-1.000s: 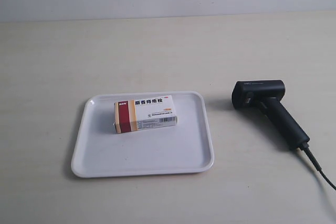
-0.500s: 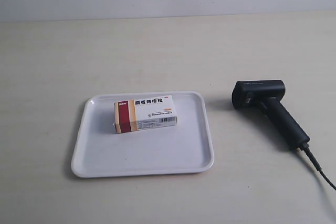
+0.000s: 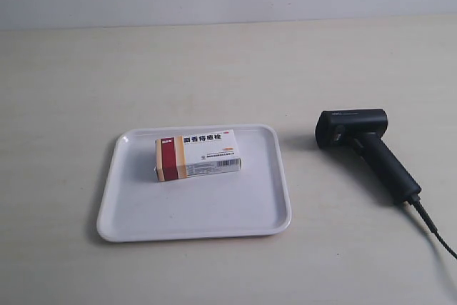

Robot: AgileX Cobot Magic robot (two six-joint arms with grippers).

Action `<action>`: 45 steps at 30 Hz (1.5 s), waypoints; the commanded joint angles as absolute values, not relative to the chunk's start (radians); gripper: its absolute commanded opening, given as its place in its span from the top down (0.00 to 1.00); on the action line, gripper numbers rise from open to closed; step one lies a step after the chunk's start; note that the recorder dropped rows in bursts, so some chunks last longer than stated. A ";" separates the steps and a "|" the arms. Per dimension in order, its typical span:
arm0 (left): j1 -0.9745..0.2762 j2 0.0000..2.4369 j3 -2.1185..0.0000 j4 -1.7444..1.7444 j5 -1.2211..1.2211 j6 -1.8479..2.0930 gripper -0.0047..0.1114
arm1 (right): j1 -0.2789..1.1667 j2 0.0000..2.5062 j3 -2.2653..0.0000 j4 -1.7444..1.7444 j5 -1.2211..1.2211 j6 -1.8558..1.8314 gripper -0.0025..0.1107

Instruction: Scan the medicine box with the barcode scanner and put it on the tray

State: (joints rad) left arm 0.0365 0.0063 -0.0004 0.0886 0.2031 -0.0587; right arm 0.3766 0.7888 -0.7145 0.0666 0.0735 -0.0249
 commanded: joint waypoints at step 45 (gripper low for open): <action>0.039 0.000 0.000 0.083 0.203 -0.060 0.94 | 0.377 0.141 0.000 -0.023 0.012 0.159 0.98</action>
